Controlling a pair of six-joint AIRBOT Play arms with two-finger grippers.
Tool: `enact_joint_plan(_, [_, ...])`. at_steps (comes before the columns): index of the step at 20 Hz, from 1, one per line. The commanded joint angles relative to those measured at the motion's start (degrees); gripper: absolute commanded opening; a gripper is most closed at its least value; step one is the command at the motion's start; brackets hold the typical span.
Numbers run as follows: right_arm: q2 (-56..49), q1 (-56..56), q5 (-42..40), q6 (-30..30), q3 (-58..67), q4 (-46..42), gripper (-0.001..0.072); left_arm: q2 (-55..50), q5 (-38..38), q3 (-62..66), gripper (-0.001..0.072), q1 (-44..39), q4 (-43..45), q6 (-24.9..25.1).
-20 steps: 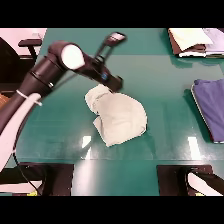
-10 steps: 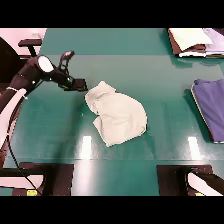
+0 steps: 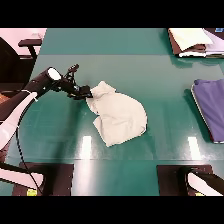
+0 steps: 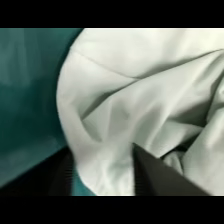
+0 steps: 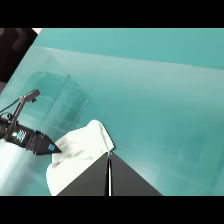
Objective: Fold the shirts.
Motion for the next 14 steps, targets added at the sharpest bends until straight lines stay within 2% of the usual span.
enact_joint_plan(1, [0.0,0.0,2.7,0.0,-0.1,-0.2,0.0019,-0.6,1.2,0.9,0.0106,-0.3,-1.7,0.7])
enact_joint_plan(2, [0.1,0.0,3.6,0.1,-1.0,-0.1,0.0019,-0.6,0.9,2.1,0.0022,-0.3,-1.3,0.8])
enact_joint_plan(5, [2.9,0.0,4.5,2.8,-11.0,-5.4,0.0019,-0.6,-1.3,8.7,0.0022,-0.3,-0.1,1.2])
enact_joint_plan(7, [5.9,-0.1,3.8,4.7,-23.0,-10.8,0.002,-0.6,-3.1,14.2,0.0022,-0.3,3.1,1.2])
enact_joint_plan(9, [8.2,-0.9,1.0,6.0,-37.3,-11.7,0.0043,-0.6,-4.6,18.5,0.0023,-0.3,5.4,1.2])
enact_joint_plan(11, [8.1,-1.5,-3.4,6.6,-51.3,-9.4,0.045,-0.6,-4.5,20.3,0.0023,-0.3,5.6,1.2])
enact_joint_plan(14, [3.5,0.3,-13.6,4.4,-65.0,-0.3,0.045,-0.7,-4.5,20.3,0.0023,-0.3,5.6,1.2])
